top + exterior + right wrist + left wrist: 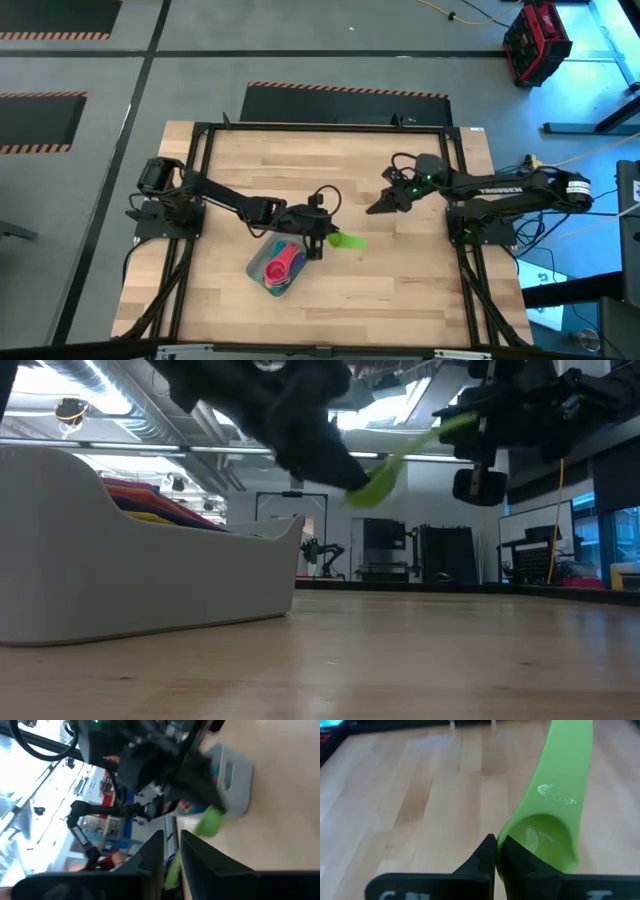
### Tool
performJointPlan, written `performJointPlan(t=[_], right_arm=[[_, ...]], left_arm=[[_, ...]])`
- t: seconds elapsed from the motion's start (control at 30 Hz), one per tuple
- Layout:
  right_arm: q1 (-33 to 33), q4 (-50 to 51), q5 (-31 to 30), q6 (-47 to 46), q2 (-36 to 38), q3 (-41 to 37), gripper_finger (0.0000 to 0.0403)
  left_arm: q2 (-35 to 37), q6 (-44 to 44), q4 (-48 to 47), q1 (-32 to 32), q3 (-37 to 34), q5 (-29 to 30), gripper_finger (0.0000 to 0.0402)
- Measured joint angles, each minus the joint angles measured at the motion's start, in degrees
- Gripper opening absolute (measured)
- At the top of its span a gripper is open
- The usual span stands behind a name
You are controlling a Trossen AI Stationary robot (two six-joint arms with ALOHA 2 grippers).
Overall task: Nest measuring cups in basket
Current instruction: Stack the green measuring cup into the red measuring cup in the grey bin
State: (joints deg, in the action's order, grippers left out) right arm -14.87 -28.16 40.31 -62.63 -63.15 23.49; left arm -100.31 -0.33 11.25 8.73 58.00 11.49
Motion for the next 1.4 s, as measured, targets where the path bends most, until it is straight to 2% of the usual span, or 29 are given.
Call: performJointPlan(t=[0.2, 0.3, 0.4, 0.63, 0.87, 1.1, 1.4], right_arm=[[-4.5, 0.24, -0.23, 7.59, 0.41, 0.0, 0.0068], [-5.94, 0.58, -3.15, 12.97, 0.39, 0.0, 0.0068], [-6.82, 0.59, -8.52, 20.23, 0.37, 0.0, 0.0068], [-7.12, 1.11, -18.82, 34.87, 0.35, 0.0, 0.0068], [-7.11, 1.01, -22.67, 43.43, 0.34, 0.0, 0.0068], [-7.11, 0.83, -22.86, 48.27, 0.32, 0.0, 0.0068], [-7.11, 0.74, -22.81, 48.19, 0.32, 0.0, 0.0068]], left_arm=[[4.95, -6.24, -0.86, 1.38, 0.02, -0.21, 0.0007], [8.9, -9.06, -2.56, 2.23, 0.02, -0.06, 0.0007], [13.53, -12.75, -4.43, 3.18, 0.04, 0.2, 0.0007], [25.72, -27.27, -16.02, 5.77, 0.07, 3.65, 0.0007], [34.96, -43.61, -29.23, 10.6, 0.07, 7.92, 0.0007], [38.13, -59.64, -40.33, 15.75, 0.09, 7.96, 0.0007], [35.63, -82.71, -54.31, 21.24, 0.09, 7.98, 0.0007]])
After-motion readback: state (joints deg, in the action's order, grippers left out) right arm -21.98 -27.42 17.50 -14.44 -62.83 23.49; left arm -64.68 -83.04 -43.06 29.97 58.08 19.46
